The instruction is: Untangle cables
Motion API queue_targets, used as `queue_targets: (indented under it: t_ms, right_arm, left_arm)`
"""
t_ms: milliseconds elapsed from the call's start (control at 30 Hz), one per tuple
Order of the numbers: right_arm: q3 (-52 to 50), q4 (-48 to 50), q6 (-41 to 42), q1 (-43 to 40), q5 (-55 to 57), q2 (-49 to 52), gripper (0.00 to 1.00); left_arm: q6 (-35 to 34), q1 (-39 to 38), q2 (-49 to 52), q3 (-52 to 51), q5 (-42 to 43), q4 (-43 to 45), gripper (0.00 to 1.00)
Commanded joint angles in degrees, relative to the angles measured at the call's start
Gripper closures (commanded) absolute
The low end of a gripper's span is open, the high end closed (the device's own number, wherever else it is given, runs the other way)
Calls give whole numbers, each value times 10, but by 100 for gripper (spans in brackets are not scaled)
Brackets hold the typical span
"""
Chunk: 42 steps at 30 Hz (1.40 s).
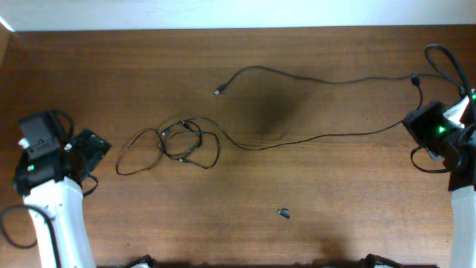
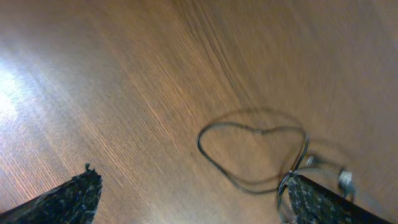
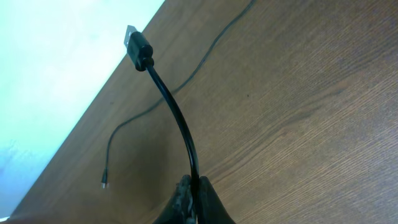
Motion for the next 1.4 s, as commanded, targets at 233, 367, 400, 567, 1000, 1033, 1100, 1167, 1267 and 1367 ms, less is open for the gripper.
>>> queue_targets:
  t_ms: [233, 367, 400, 567, 1000, 1033, 1100, 1167, 1267, 1367]
  right_arm:
    - [11, 2, -3, -2, 7, -1, 96]
    - [11, 2, -3, -2, 7, -1, 96]
    - [11, 1, -3, -2, 7, -1, 96]
    - [11, 1, -3, -2, 7, -1, 96]
    - [11, 1, -3, -2, 7, -1, 96]
    - [11, 1, -3, -2, 7, -1, 96]
    - [11, 1, -3, -2, 7, -1, 96]
    - [11, 1, -3, -2, 7, -1, 96]
    - [11, -3, -3, -2, 7, -1, 96]
    - [11, -3, -3, -2, 7, -1, 96]
  left_arm:
    - [294, -134, 151, 2, 179, 98, 1]
    - [359, -180, 205, 2, 178, 160, 1]
    - [365, -186, 220, 2, 177, 174, 0]
    - [364, -186, 270, 2, 126, 232, 1]
    - [459, -212, 294, 1, 26, 238, 0]
    - [459, -216, 302, 1, 26, 241, 1]
    - [458, -224, 327, 2, 11, 242, 1]
    - [453, -228, 340, 2, 6, 250, 14]
    - [452, -228, 339, 2, 7, 273, 15]
    - [452, -228, 339, 2, 7, 274, 25]
